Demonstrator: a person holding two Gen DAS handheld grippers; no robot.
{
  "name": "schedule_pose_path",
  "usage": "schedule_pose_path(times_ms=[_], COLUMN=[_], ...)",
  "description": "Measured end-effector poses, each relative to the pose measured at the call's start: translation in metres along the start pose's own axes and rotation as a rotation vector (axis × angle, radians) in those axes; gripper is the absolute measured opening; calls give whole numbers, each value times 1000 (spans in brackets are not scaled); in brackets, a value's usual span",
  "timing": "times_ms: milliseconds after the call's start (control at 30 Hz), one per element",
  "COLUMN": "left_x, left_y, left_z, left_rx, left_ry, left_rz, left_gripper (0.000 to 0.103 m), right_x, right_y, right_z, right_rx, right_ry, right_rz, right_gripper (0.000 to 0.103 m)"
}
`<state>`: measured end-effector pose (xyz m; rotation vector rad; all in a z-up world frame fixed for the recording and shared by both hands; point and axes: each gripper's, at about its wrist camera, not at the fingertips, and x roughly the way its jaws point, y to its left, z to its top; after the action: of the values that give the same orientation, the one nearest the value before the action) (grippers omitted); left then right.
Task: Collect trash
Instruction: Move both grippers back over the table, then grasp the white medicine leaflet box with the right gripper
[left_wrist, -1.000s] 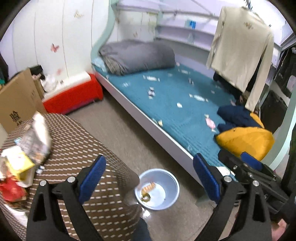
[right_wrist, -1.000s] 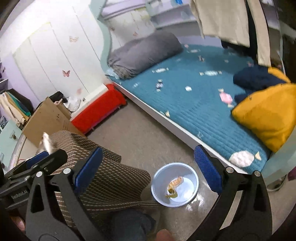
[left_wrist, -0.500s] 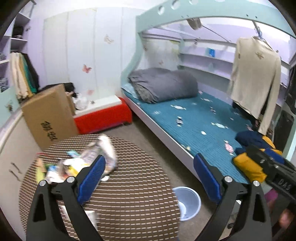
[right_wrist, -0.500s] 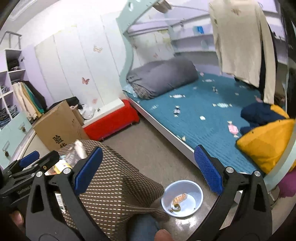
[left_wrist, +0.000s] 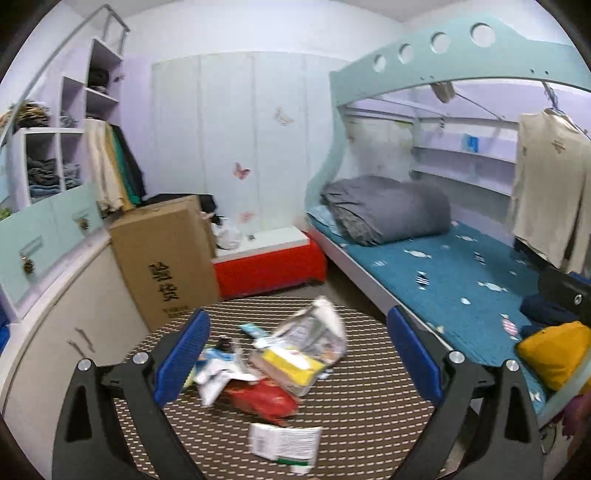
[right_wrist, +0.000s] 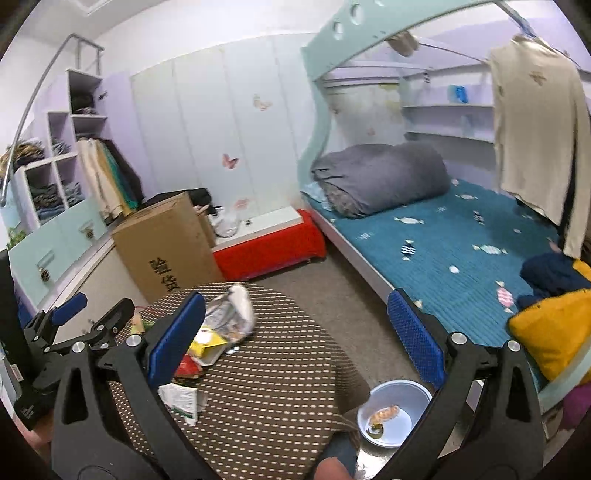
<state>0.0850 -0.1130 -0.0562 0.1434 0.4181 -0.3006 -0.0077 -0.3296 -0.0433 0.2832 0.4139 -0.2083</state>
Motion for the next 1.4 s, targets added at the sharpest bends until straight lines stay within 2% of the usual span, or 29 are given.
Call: schedule_pose_path(times_ms=[200,333,600,800,1000,1200,1233,1267,1400], left_x=[-7,-6,4,12,21,25,26,27,31], left_y=[46,79,116,132,141,143,143,142,139], left_z=[-12,-24,-49,-65,-83,-95,-97,-98,-101], left_rx=[-53,-133,-199,-213,-224,-231,-230,-229,-220], left_ry=[33,63,119,155,201,237,244,249,266], left_rz=[79,71,114,126,128,136,137,136,136], left_gripper=[95,95,95,95,95,95,95,95,94], right_x=[12,27,68,107,139,168,173,178,180], right_y=[39,61,97,116,136,154,156,159,160], right_z=[-7,-17,-48,-92,-130,-157,-160,-164,-169], right_rx=[-58,-94,-175,-238,-293,-333,-341,-346,-345], right_ry=[34,77,203,353,456,514,521,531,534], right_rz=[61,94,162,234,319,374,375,378,398], right_gripper=[97,97,97,97,97,96,88,74,66])
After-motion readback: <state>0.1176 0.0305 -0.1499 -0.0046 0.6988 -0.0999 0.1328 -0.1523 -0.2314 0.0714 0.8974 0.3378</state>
